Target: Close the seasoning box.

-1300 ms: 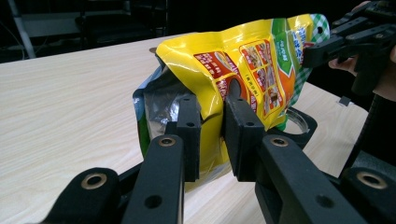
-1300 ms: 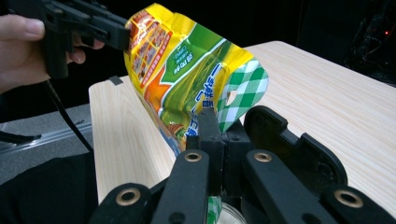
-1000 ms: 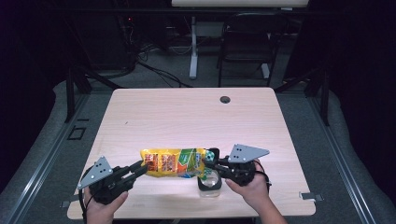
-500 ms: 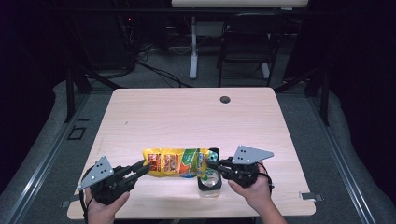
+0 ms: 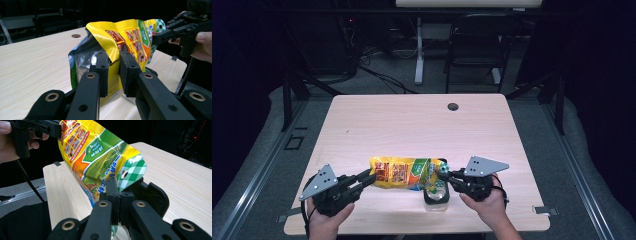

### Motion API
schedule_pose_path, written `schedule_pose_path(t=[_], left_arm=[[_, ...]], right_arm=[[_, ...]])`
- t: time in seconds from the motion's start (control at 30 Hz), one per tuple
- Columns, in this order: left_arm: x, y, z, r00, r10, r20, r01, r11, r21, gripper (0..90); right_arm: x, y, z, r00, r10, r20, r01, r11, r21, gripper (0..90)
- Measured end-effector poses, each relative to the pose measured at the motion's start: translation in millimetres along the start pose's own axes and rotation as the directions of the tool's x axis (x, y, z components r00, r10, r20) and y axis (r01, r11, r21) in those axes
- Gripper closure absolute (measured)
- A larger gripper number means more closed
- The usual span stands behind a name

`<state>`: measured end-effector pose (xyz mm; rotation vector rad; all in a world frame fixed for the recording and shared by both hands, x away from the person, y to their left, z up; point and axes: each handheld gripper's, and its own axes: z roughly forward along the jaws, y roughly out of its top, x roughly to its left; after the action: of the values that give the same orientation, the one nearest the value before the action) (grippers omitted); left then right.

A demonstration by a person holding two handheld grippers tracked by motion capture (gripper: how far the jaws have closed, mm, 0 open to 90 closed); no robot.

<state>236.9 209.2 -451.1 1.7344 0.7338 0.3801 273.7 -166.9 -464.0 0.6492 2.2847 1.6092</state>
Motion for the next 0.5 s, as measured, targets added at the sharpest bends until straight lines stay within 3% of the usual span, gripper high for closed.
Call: schedule_pose_path(t=[0.13,0.5], left_arm=[[0.9,0.7,2.9,1.0000,-0.001,0.004,0.001,0.9998,0.020,78.3],[-0.5,4.8,3.0,0.9998,-0.018,0.002,0.018,0.9997,0.014,78.3]], right_arm=[[-0.7,-4.6,1.0,1.0000,0.002,0.003,-0.002,1.000,0.008,89.2],[-1.6,-11.0,2.1,0.9995,0.031,-0.003,-0.031,1.000,-0.004,89.0]])
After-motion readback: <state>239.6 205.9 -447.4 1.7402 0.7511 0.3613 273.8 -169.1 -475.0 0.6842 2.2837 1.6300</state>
